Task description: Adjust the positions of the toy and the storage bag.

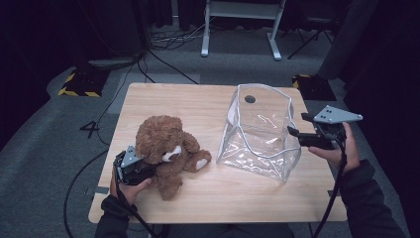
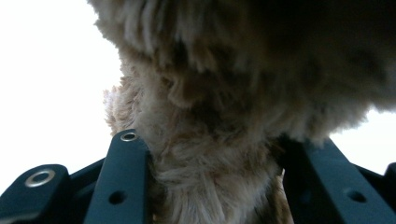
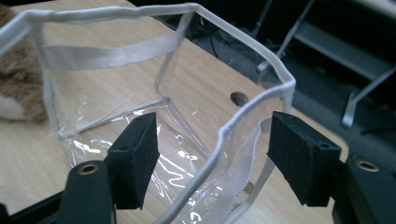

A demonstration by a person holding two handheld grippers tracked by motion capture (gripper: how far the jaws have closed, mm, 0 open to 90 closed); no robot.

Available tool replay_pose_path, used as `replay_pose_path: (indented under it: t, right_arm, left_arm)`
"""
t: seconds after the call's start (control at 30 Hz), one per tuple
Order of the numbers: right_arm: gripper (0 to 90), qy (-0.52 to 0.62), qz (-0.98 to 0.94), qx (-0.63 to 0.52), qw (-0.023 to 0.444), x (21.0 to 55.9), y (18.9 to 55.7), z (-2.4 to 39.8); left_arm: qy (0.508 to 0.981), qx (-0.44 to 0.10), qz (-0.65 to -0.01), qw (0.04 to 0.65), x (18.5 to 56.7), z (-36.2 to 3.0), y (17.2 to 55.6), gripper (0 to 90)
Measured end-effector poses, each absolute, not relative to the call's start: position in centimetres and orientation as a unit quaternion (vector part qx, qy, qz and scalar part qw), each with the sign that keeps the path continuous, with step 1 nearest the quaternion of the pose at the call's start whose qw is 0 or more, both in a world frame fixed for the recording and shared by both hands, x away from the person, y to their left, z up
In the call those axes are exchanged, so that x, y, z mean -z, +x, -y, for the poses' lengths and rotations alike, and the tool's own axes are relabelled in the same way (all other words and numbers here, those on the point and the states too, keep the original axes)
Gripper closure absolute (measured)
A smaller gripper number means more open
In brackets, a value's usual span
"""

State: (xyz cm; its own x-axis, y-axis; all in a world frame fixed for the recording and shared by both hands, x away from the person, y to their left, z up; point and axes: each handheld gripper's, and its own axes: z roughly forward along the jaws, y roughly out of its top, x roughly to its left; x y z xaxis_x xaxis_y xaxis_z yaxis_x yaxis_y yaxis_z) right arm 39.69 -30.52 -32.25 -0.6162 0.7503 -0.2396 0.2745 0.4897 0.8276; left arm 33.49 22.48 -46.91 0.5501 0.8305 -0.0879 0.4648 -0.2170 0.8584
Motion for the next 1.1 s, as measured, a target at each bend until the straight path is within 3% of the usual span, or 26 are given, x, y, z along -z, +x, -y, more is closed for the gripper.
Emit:
replay_pose_path:
  t: [0.2,0.3,0.37,0.4,0.57,0.7,1.1]
  right_arm:
    - [37.7,0.362,-0.820,-0.365,0.253,33.7,42.0,30.4]
    - [51.2,0.383,-0.827,-0.342,0.230,34.7,42.8,29.9]
    - [63.3,0.390,-0.825,-0.347,0.218,34.7,43.1,29.8]
    - [73.9,0.387,-0.824,-0.346,0.228,34.7,43.2,29.5]
    - [82.4,0.375,-0.830,-0.350,0.220,34.8,43.8,28.9]
    - [86.7,0.363,-0.835,-0.358,0.205,34.9,44.6,28.0]
    - [87.3,0.306,-0.857,-0.359,0.207,34.8,46.2,24.7]
  left_arm:
    - [0.754,-0.200,-0.429,0.456,46.9,-22.5,33.5,57.1]
    - [0.754,-0.201,-0.429,0.455,46.9,-22.5,33.5,56.9]
    - [0.754,-0.202,-0.429,0.454,46.9,-22.5,33.5,56.9]
    - [0.754,-0.201,-0.430,0.455,46.9,-22.5,33.5,56.9]
    - [0.755,-0.202,-0.426,0.455,46.9,-22.5,33.6,56.9]
    - [0.755,-0.202,-0.426,0.456,46.9,-22.5,33.6,56.9]
    - [0.754,-0.202,-0.426,0.458,46.9,-22.5,33.6,55.0]
